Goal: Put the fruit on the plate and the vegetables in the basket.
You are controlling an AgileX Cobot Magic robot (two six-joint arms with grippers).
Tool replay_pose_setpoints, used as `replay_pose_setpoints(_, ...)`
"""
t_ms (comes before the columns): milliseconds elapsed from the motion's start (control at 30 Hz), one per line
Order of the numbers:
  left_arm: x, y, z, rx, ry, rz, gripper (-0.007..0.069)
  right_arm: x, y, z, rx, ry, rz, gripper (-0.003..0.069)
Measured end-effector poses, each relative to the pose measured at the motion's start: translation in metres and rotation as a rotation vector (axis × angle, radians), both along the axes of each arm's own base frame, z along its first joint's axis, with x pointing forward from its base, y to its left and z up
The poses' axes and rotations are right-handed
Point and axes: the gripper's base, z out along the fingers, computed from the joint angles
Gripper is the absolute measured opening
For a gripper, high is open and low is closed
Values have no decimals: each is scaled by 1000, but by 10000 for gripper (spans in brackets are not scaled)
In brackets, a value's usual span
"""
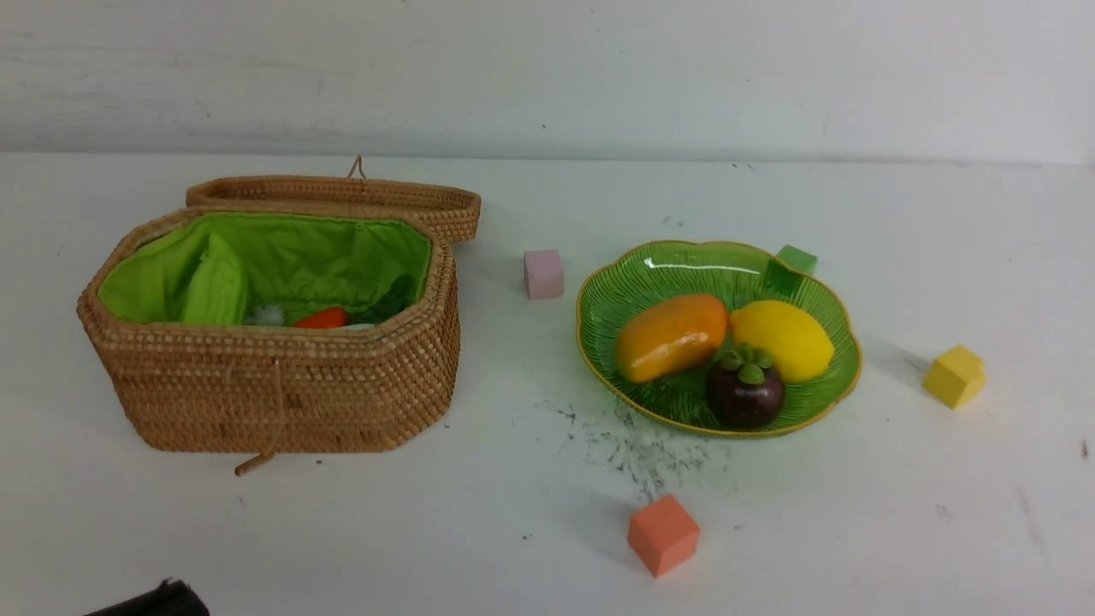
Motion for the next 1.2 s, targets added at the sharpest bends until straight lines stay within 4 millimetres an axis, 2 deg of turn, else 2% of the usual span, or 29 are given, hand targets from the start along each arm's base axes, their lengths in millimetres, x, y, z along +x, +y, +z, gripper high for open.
replay_pose_setpoints(133,0,0,-6,29,36,-4,-13,-5,-2,-8,-6,-59,-19,25)
replay_pose_setpoints(533,0,-1,-10,55,65,-7,-13,-4,-5,-10,-36,-64,-33,43)
replay_pose_setpoints(700,0,-1,-10,55,65,-7,-13,0,-6,-13,-70,-212,-28,36)
replay_pose_setpoints(733,0,-1,-10,55,65,-7,-13,4,-6,-23,-96,-331,-26,23)
replay_pose_setpoints(833,0,-1,-10,57,67,-8,-13,6,-7,-50,-130,-453,-42,1)
replay_pose_setpoints(867,0,-1,-10,58,68,-8,-13,9,-8,-73,-143,-459,-48,-9)
replay_pose_setpoints(1000,0,-1,-10,59,70,-8,-12,14,-9,-129,-156,-433,-56,-18)
replay_pose_setpoints(1067,0,-1,-11,60,70,-8,-11,15,-9,-144,-156,-405,-54,-18)
replay_pose_setpoints(1200,-1,-1,-11,61,71,-8,-9,15,-9,-147,-155,-397,-54,-18)
